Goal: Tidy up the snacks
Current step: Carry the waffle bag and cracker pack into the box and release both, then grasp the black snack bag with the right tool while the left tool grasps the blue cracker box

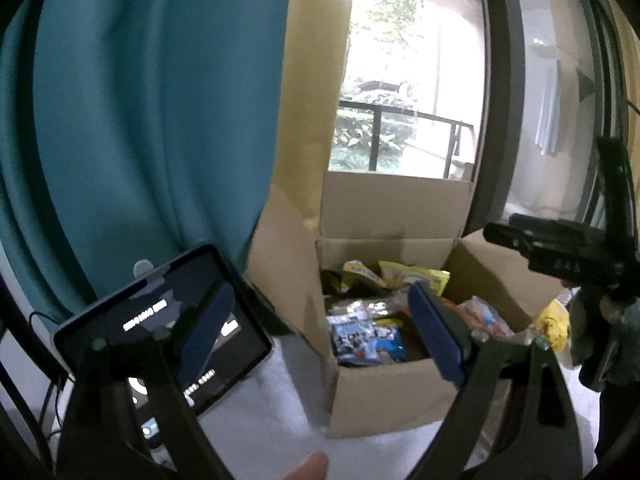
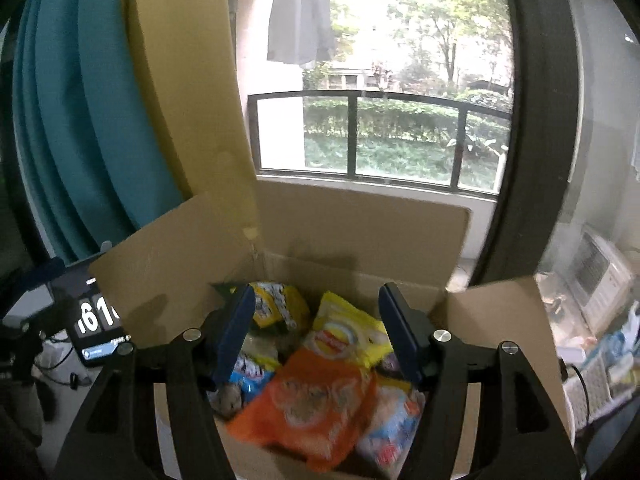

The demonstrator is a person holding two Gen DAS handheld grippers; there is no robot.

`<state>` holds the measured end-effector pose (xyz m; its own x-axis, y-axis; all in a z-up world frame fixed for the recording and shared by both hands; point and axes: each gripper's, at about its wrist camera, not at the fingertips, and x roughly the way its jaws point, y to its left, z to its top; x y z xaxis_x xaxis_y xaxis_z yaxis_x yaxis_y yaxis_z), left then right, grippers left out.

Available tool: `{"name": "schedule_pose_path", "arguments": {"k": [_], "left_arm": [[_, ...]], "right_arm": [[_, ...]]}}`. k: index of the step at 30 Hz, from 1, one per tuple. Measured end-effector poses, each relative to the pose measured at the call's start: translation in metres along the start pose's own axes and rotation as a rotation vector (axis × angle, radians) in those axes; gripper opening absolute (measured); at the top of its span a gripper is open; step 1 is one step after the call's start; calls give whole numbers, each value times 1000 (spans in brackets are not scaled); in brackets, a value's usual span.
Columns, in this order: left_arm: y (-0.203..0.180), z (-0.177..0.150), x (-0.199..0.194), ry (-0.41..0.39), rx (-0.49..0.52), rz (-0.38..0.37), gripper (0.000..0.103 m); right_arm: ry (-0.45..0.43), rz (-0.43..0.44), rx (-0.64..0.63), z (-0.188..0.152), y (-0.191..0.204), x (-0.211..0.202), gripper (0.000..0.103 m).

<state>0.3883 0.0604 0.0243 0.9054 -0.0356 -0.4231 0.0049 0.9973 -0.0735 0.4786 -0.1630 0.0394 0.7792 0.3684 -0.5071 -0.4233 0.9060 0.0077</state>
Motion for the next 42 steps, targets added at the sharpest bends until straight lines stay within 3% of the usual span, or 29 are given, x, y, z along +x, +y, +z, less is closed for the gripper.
{"name": "schedule_pose_path", "arguments": {"k": [13,22,42], "left_arm": [[-37,-30,-45,19,20,-55,90],[-51,-75,-64,109,29,-80,90],[-56,-151,-106,212,-35,-104,90]], "right_arm": [[15,-13,21,-47,1,-69,68],[63,-10,59,-104,-8,-111,68],[197,22,125,-209,6,-141,68]]}}
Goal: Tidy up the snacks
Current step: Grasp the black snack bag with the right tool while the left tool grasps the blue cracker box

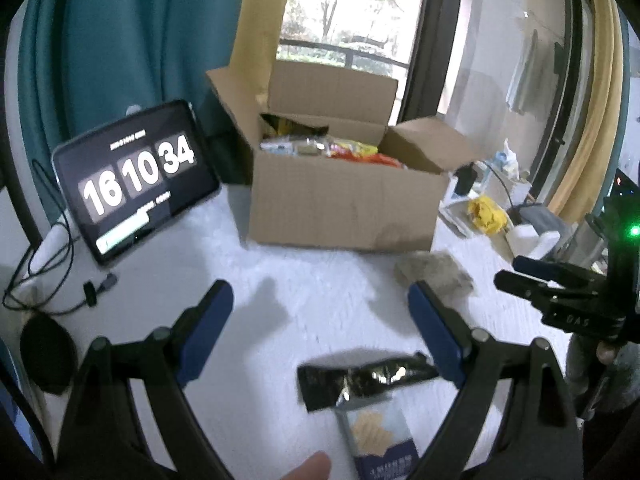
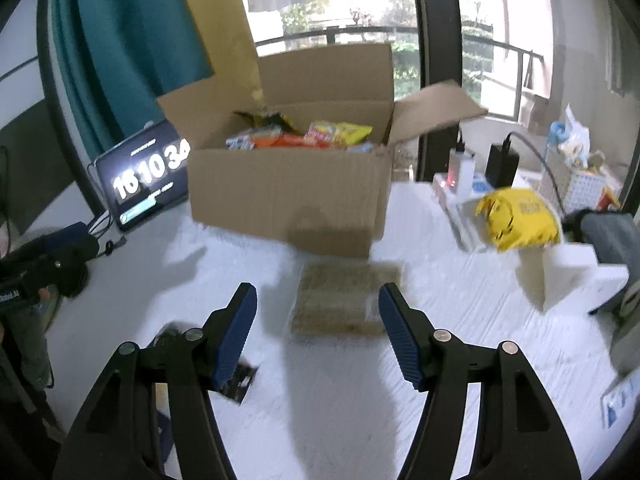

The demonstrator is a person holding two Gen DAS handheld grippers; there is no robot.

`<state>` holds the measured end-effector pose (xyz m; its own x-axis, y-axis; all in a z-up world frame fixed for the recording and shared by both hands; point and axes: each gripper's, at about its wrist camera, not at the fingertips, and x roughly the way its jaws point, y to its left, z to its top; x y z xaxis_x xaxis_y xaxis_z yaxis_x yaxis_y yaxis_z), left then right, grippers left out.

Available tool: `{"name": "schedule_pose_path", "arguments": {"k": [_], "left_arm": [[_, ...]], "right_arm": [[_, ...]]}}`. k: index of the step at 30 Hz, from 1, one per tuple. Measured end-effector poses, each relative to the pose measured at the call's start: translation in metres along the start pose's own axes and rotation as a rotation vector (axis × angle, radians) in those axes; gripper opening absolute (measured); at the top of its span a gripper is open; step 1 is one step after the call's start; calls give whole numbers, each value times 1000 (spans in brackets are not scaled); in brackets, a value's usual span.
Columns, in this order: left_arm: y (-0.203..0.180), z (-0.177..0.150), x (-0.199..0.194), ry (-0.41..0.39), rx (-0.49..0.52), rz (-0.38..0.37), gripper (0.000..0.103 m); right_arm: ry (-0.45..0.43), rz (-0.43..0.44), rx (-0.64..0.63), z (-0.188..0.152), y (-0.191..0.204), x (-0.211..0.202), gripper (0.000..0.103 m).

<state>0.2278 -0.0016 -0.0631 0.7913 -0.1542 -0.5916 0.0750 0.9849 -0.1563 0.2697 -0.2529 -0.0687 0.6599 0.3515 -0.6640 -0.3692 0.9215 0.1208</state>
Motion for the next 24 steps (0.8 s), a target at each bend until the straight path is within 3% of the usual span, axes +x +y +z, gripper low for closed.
{"name": "schedule_pose_path", "arguments": {"k": [12,24], "left_arm": [[26,-34,-4,27,-48,29,90],[63,-65,4,87,-124,61,90]], "right_arm": [[133,82,-8,-50,35,32,67],[224,124,-30,-63,66,72,67]]}}
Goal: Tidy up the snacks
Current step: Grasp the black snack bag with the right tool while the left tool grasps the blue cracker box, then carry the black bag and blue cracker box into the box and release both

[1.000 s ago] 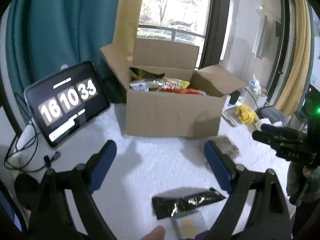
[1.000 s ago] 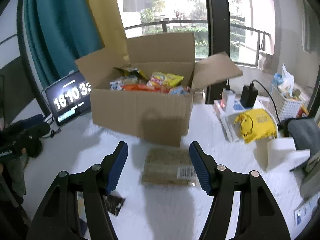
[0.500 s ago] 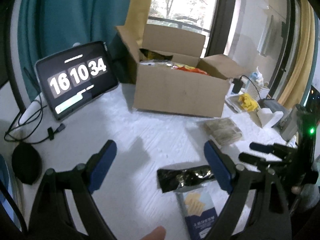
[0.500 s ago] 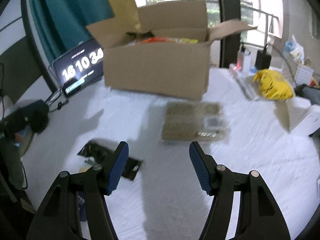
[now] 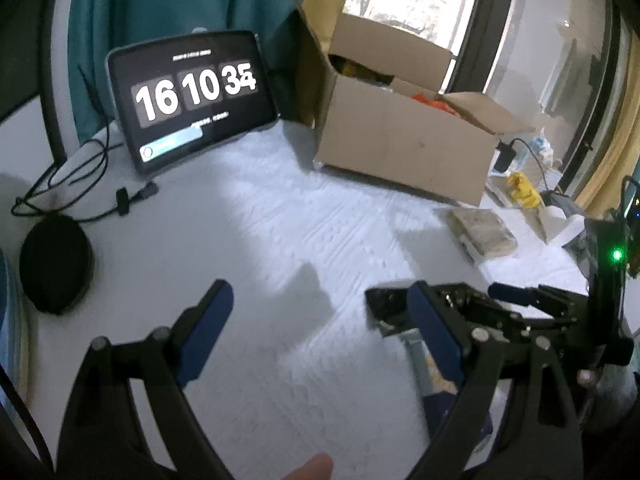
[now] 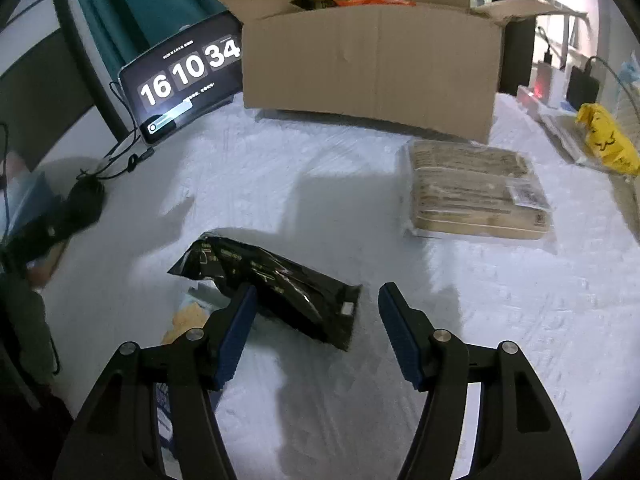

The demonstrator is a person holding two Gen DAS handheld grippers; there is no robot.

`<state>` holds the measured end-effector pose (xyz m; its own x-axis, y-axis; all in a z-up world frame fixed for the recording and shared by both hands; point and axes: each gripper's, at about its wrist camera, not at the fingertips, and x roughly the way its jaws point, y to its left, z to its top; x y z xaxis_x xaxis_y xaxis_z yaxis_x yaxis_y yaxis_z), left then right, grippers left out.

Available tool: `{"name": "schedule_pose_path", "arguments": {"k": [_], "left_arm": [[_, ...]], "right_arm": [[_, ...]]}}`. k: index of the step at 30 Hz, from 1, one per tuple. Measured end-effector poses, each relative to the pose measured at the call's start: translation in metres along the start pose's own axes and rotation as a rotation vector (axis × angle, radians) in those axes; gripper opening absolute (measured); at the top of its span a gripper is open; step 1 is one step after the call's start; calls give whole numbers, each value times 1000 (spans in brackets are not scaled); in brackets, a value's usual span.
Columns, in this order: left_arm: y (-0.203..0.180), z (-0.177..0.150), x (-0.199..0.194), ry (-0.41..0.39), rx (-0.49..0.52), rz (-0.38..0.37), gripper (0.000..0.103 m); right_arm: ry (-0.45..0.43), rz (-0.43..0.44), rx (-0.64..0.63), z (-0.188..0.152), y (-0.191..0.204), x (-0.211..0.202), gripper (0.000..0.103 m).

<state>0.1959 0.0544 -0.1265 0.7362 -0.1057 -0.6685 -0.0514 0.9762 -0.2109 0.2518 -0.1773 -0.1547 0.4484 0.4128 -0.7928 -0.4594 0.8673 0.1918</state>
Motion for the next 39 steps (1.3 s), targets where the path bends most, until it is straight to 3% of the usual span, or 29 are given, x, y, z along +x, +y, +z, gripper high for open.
{"name": "schedule_pose_path", "arguments": {"k": [4,9,12,14,18,25,26,28,29,39], "left_arm": [[-5,-5,1,13,6,-13,90],[-27,-16,6,59,35,-50,90],[-48,-22,8,86,70,-71,90],[-60,-25,8,99,94,-91,90],[-88,-35,9,135,160,-123,90],[-113,-56,33,224,242,-97,89],[-115,-59,36,233,248,-97,85],[-119,-63,41,240,274,-74,63],[-121,-64,41,235,293,-57,60],[-124,-54,31,209,284,-78,57]], "right_arm": [[1,1,-9,3,1,10,62],[-27,-28,-16,5,-2,10,43],[-47,-32,-25,6,-4,2,25],[-70,-49,-19,5,-9,-6,22],[-107,-44,9,3,-24,-26,22],[-182,-57,63,-2,-54,-63,21],[-193,-61,66,-2,-57,-67,21],[-207,-70,59,-5,-61,-74,20],[-211,-73,58,-6,-63,-76,20],[-277,-35,50,-5,-74,-103,19]]}}
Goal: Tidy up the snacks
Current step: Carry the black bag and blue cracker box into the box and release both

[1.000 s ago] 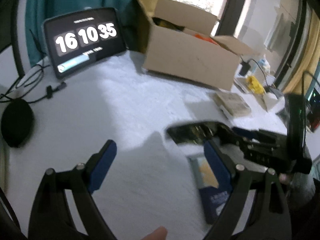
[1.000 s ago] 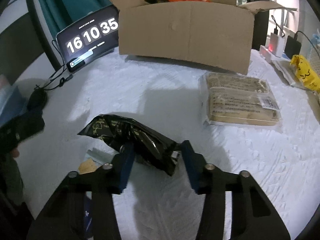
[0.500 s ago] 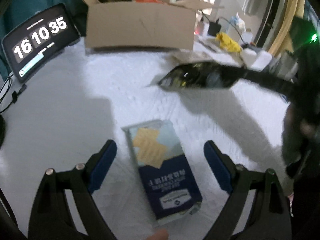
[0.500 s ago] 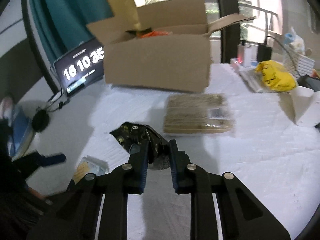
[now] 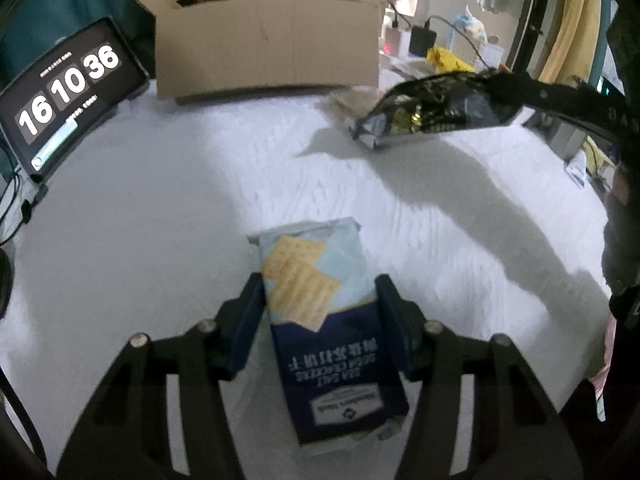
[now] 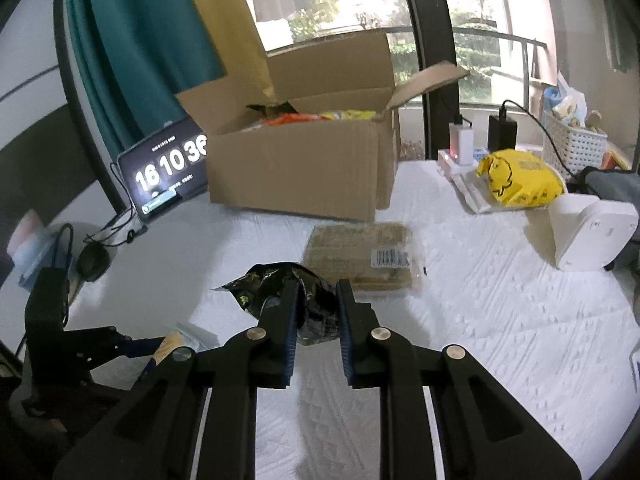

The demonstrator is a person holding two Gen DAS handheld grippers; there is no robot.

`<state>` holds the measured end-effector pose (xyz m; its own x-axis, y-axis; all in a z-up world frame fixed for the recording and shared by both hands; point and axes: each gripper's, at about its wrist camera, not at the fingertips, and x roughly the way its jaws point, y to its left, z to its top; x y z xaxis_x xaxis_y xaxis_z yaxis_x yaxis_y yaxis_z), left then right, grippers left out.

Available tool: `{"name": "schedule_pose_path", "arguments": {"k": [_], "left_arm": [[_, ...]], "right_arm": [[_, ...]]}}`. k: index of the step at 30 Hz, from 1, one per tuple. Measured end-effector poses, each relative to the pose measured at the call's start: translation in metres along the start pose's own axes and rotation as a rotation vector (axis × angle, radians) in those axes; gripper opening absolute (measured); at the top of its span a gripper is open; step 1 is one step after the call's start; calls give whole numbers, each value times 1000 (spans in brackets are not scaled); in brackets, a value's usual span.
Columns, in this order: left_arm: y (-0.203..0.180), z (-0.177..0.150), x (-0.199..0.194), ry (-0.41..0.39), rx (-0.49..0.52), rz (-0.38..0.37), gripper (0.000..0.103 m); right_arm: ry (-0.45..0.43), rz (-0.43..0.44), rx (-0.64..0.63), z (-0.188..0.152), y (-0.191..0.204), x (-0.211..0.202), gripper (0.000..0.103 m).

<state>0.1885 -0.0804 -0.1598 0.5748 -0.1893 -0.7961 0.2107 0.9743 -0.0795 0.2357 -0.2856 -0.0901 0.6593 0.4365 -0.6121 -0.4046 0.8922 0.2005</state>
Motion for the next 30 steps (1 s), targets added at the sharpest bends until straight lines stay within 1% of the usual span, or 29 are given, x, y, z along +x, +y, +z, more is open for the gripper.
{"name": "schedule_pose_path", "arguments": {"k": [9,16,21,30], "left_arm": [[17,40,-28,-109,-2,29,57],[28,72,-39,-176,14,44,57],[37,95,-41,-213,23,45,57],[61,144,-33,-277,43,54,57]], "right_arm": [[-67,-2,-13,30,-4,-17,19],[-107,-32,-6,58,-14,-17,19],[-135,-58,-24,80,-16,-16,19],[-192,-113,-73,140,-17,5,19]]}}
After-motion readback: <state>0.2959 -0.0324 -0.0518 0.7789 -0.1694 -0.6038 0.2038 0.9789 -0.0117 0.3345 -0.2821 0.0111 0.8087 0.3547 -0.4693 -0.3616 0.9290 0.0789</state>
